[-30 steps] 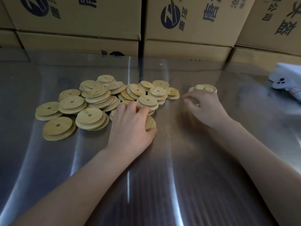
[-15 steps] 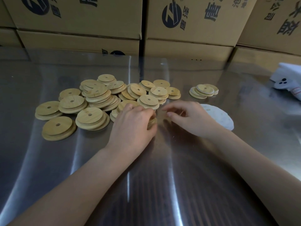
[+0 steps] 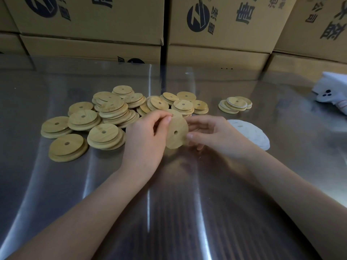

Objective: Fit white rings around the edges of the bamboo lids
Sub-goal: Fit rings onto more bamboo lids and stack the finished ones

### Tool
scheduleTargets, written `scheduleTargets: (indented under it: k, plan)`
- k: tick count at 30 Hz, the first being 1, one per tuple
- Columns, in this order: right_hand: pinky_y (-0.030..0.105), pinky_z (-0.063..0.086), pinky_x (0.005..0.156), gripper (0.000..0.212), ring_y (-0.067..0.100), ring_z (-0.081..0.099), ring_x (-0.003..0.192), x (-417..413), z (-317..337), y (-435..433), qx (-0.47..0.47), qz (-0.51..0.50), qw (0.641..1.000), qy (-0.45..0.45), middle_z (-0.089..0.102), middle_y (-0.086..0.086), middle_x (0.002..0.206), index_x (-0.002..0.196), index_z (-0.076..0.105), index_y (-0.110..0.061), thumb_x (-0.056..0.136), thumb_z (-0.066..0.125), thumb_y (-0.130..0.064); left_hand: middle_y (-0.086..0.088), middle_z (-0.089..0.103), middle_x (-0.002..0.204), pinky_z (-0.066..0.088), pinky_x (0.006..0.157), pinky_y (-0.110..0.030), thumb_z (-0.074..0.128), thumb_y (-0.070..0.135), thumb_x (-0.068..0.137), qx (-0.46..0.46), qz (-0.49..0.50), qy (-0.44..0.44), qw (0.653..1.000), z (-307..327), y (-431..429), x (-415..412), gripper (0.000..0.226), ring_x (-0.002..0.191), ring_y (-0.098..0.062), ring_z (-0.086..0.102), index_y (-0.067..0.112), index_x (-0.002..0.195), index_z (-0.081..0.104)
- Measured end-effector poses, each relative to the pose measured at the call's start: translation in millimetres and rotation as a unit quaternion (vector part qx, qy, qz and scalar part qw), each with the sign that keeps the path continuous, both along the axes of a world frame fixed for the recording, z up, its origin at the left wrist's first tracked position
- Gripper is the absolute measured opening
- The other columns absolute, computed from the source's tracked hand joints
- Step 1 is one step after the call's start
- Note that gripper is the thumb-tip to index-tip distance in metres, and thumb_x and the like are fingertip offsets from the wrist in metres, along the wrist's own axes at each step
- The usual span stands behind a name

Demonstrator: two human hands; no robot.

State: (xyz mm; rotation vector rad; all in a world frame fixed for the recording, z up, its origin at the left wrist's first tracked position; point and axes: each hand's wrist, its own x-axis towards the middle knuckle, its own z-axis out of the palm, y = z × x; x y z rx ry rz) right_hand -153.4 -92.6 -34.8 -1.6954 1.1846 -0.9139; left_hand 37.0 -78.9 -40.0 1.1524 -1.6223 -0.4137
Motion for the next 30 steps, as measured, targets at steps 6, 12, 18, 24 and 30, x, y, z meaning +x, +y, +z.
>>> scheduleTargets:
  k: [6, 12, 18, 24, 30]
  plan:
    - [0.026, 0.054, 0.059, 0.017, 0.019, 0.063, 0.062, 1, 4, 3, -0.002, -0.014, 0.995, -0.094, 0.071, 0.011, 0.08, 0.102, 0.071, -0.009, 0.086, 0.068, -0.002, 0.012, 0.071, 0.092, 0.059, 0.081, -0.042, 0.055, 0.016, 0.098, 0.075, -0.055, 0.125, 0.988, 2, 0, 0, 0.019, 0.09, -0.004, 0.068, 0.029, 0.098, 0.068]
    - [0.03, 0.055, 0.059, 0.018, 0.018, 0.063, 0.057, 9, 9, 9, -0.118, -0.126, 0.979, -0.113, 0.068, 0.002, 0.07, 0.084, 0.067, -0.018, 0.083, 0.072, 0.0, 0.011, 0.069, 0.096, 0.061, 0.077, -0.035, 0.052, 0.013, 0.1, 0.12, -0.054, 0.223, 0.966, 3, 3, -3, 0.02, 0.085, -0.009, 0.072, 0.027, 0.094, 0.066]
    - [0.032, 0.052, 0.062, 0.015, 0.017, 0.061, 0.068, 18, 9, 19, -0.378, -0.212, 0.898, 0.076, 0.064, 0.004, 0.083, 0.089, 0.066, -0.012, 0.077, 0.075, -0.011, 0.001, 0.07, 0.113, 0.059, 0.086, -0.032, 0.06, 0.027, 0.094, 0.215, -0.169, 0.252, 0.928, 6, 9, -10, 0.015, 0.097, -0.012, 0.071, 0.028, 0.108, 0.063]
    - [0.04, 0.052, 0.061, 0.019, 0.015, 0.059, 0.09, 24, 6, 23, -0.485, -0.178, 0.837, 0.178, 0.061, 0.011, 0.107, 0.097, 0.07, -0.003, 0.08, 0.074, -0.011, -0.011, 0.065, 0.127, 0.053, 0.098, -0.041, 0.058, 0.031, 0.082, 0.247, -0.301, 0.351, 0.852, 8, 14, -15, 0.055, 0.116, -0.027, 0.064, 0.011, 0.133, 0.05]
    - [0.045, 0.053, 0.068, 0.016, 0.029, 0.063, 0.097, 25, 1, 17, -0.48, -0.085, 0.842, 0.229, 0.064, 0.013, 0.11, 0.099, 0.071, -0.002, 0.085, 0.068, -0.008, -0.013, 0.067, 0.121, 0.055, 0.095, -0.04, 0.047, 0.016, 0.098, 0.268, -0.326, 0.419, 0.804, 12, 12, -13, 0.038, 0.105, -0.025, 0.069, 0.005, 0.135, 0.05]
